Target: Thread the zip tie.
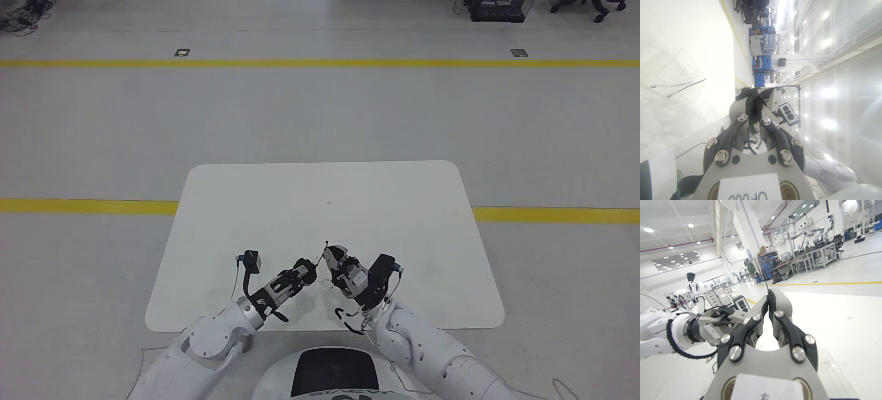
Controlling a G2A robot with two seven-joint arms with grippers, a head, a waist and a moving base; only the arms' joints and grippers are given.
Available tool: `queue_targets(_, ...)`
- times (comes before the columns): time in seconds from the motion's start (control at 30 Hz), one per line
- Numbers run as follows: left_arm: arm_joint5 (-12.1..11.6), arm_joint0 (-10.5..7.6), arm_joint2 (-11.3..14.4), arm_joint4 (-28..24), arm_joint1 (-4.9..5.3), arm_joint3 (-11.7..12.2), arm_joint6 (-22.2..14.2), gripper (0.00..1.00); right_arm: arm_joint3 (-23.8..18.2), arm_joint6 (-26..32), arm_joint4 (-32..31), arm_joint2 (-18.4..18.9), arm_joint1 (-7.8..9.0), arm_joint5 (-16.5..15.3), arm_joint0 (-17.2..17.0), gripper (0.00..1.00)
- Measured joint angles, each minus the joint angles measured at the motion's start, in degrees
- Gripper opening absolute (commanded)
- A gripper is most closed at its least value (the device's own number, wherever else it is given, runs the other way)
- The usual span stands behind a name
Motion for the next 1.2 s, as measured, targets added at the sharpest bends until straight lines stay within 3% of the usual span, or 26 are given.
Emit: queue_targets(1.2,0.00,0.00,0.00,0.00,0.00,0.00,0.00,0.00,-0.82,1.43,-1.98,2.56,0.25,0.00,-1.80,0.00)
